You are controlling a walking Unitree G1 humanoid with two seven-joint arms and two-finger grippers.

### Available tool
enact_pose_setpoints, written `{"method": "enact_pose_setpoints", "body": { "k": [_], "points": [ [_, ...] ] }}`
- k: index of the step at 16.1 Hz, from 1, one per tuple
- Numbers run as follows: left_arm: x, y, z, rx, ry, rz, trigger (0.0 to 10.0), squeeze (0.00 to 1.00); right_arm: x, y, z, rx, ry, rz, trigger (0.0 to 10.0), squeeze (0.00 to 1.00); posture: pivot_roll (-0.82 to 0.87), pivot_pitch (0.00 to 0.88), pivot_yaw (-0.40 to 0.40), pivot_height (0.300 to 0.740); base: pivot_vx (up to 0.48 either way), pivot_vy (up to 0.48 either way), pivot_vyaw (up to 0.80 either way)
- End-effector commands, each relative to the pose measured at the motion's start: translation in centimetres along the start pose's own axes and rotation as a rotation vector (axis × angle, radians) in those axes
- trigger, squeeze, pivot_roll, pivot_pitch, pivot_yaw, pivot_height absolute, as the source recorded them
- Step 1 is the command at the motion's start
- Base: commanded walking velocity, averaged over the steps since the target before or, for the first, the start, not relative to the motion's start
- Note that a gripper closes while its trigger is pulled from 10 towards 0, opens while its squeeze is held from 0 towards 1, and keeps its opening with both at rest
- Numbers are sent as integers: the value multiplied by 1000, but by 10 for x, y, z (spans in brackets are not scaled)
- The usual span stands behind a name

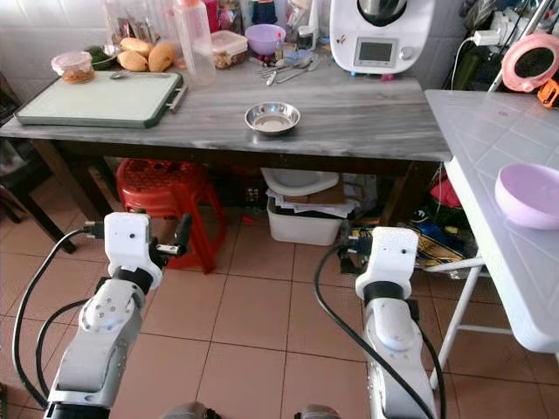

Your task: Setting the table

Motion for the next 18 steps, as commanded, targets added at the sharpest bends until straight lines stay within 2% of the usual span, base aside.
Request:
{"method": "enact_pose_setpoints", "body": {
  "k": [1,3,10,18],
  "points": [
    [1,4,-2,12,-8,0,10000,0,-1,3,-3,-2,5,-10,10000,0,-74,0,33,740,0,-307,-463],
    [1,4,-3,13,-7,0,10000,0,-1,2,-3,-4,8,-10,10000,0,-74,0,33,740,0,-307,-506],
    [1,4,-2,11,-14,1,10000,0,-3,0,-2,-11,19,-3,10000,0,-73,0,31,740,0,-305,0],
    [2,4,-3,11,-20,0,10000,0,-4,-1,-3,-3,16,1,10000,0,-70,0,37,740,0,-399,0]
  ]
}}
Point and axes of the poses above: a point about 5 cm out from each wrist's last joint towards the gripper, its own z axis pointing back from the gripper into the wrist, its own y axis along the axis of the wrist's last joint, x = y × z, the point moved 2 cm from there along -z, pointing out of the wrist towards the gripper, and after that the axes turned 11 degrees about -z, right-handed, at the moved point
